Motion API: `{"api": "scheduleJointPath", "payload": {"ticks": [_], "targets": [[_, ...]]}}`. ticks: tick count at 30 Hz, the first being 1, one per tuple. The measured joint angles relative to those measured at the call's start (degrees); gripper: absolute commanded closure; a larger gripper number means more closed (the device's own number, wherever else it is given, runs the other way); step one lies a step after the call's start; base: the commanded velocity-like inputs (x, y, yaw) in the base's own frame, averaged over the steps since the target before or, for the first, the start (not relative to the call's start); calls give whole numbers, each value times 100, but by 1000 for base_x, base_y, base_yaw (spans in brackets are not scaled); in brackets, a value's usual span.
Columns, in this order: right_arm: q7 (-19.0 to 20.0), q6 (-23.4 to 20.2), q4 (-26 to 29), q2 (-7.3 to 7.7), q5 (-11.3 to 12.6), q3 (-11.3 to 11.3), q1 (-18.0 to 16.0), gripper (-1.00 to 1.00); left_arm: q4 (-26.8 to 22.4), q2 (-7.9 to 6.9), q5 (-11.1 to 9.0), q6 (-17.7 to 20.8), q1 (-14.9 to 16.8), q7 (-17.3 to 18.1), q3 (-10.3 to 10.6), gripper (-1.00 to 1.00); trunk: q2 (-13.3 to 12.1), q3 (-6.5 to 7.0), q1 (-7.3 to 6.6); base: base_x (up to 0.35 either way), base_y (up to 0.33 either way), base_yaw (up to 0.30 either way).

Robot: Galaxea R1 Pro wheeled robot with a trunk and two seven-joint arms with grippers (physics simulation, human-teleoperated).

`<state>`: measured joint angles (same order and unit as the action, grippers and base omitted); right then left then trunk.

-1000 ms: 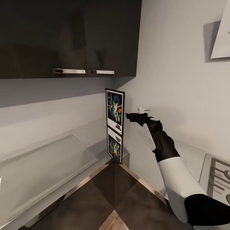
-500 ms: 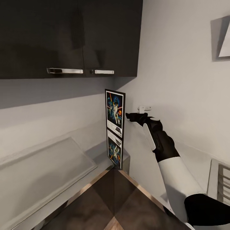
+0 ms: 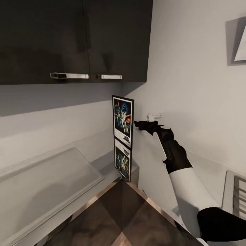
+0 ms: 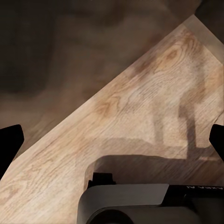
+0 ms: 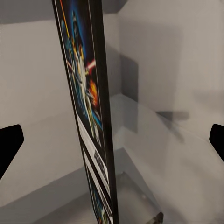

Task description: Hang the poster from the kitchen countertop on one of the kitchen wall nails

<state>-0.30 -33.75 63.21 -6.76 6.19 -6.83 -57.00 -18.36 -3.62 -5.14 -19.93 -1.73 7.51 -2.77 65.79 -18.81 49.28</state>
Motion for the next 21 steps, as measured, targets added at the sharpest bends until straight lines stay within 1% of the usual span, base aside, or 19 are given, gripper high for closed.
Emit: {"api": "scheduleJointPath", "payload": {"ticks": [6, 9, 11, 13, 14, 15, 16, 20, 21], "targets": [[1, -18, -32, 0, -10, 0, 0, -100, -9, 0, 4, 0, 0, -1, 5, -100, 0, 0, 0, 0, 0, 0], [-4, -21, -203, 3, -16, 2, -27, -100, -16, 0, 4, 0, 0, 5, 6, -100, 0, 0, 0, 0, 0, 0], [-4, -14, -331, 5, -14, 2, -103, -100, -17, 0, 4, 0, 0, 6, 6, -100, 0, 0, 0, 0, 0, 0], [-3, -3, -622, 6, -12, 5, -285, -100, -19, 0, 4, 0, 0, 5, 6, -100, 0, 0, 0, 0, 0, 0], [-3, 13, -887, 7, -7, 6, -438, -100, -22, 0, 5, 0, 0, 6, 6, -100, 0, 0, 0, 0, 0, 0], [-3, 31, -1037, 7, -3, 7, -531, -100, -23, 0, 4, 0, 0, 6, 6, -100, 0, 0, 0, 0, 0, 0], [-2, 100, -1340, 5, 1, 9, -722, -100, -24, 0, 3, 0, 0, 5, 6, -100, 0, 0, 0, 0, 0, 0], [0, 360, -2007, 1, 2, 13, -1099, -100, -26, 0, 4, 0, 0, 3, 6, -100, 0, 0, 0, 0, 0, 0], [2, 505, -2341, 2, -2, 17, -1281, -100, -26, 0, 4, 0, 0, 2, 6, -100, 0, 0, 0, 0, 0, 0]]}}
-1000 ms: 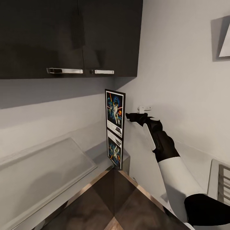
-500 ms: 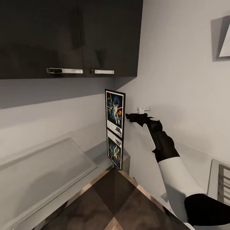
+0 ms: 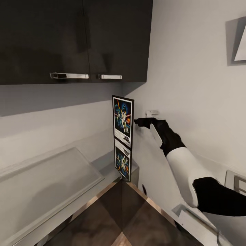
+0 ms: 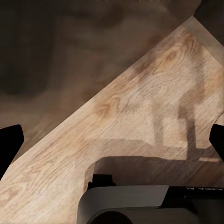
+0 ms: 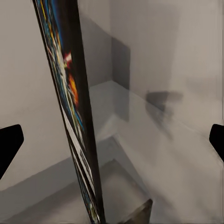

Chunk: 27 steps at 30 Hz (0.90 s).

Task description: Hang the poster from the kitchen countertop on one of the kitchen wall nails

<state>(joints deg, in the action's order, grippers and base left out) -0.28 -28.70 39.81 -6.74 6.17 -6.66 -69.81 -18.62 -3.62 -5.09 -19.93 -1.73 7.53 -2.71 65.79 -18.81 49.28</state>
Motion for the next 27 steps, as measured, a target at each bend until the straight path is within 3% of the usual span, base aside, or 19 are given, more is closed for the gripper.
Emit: {"api": "scheduleJointPath", "payload": {"ticks": [4, 9, 15, 27], "targets": [[6, 366, -855, 2, 0, 17, -402, -100, -1, 2, 0, 0, 0, 3, 0, -100, 0, 0, 0, 0, 0, 0], [28, 633, -1235, 2, 35, 25, -580, -100, -1, 7, 0, 0, 0, 2, 0, -100, 0, 0, 0, 0, 0, 0], [50, 944, -1315, -6, 82, 11, -617, -100, -8, 9, 0, 0, 0, 1, 0, -100, 0, 0, 0, 0, 0, 0], [58, 995, -1310, -7, 97, 8, -619, -100, -11, 9, 0, 0, 0, 5, 7, -100, 0, -20, 0, 0, 0, 0]]}}
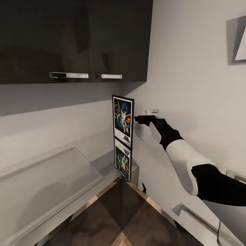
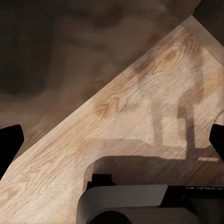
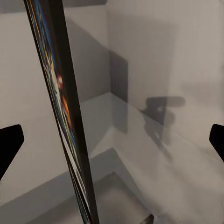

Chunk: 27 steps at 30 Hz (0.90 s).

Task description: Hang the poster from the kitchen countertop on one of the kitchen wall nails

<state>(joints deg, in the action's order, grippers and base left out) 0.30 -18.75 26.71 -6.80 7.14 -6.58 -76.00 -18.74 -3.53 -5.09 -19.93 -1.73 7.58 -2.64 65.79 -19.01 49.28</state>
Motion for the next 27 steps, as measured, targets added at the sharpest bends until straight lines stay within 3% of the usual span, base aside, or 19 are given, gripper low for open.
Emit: {"api": "scheduleJointPath", "payload": {"ticks": [14, 27], "targets": [[0, 8, 18, 0, 0, 0, -1, -100, -19, 0, 0, 0, 0, 0, 1, -100, 0, -2, 0, 0, 0, 90], [0, 9, 21, 0, 1, 0, 1, -100, -24, 0, 0, 0, 0, 0, 1, -100, 0, -2, 0, 0, 0, 14]]}}
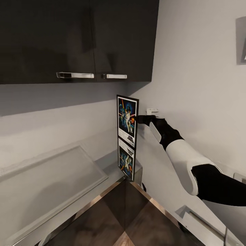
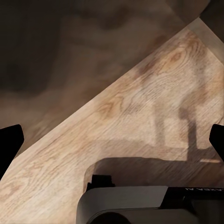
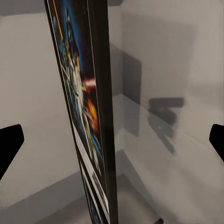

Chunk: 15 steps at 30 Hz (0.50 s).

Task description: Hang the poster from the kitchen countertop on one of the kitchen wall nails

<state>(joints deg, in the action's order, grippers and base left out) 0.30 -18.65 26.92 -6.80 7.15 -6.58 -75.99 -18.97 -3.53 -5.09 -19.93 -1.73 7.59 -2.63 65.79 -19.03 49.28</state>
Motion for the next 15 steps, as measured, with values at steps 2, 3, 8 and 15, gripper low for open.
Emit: {"api": "scheduleJointPath", "payload": {"ticks": [2, 3, 8, 15], "targets": [[0, 0, 0, 0, 0, 0, 0, -100, -1, 0, 0, 0, 0, 0, 0, -100, 0, 0, 0, 0, 0, 0], [0, 0, 0, 0, 0, 0, 0, -100, -1, 0, 0, 0, 0, 0, 0, -100, 0, 0, 0, 0, 0, 0], [0, 0, 0, 0, 0, 0, 0, -100, -1, 0, 0, 0, 0, 0, 0, -100, 0, 0, 0, 0, 0, 0], [0, 0, 0, 0, 0, 0, 0, -100, -1, 0, 0, -1, 0, 0, 0, -100, 0, -30, 0, 0, 0, 0]]}}
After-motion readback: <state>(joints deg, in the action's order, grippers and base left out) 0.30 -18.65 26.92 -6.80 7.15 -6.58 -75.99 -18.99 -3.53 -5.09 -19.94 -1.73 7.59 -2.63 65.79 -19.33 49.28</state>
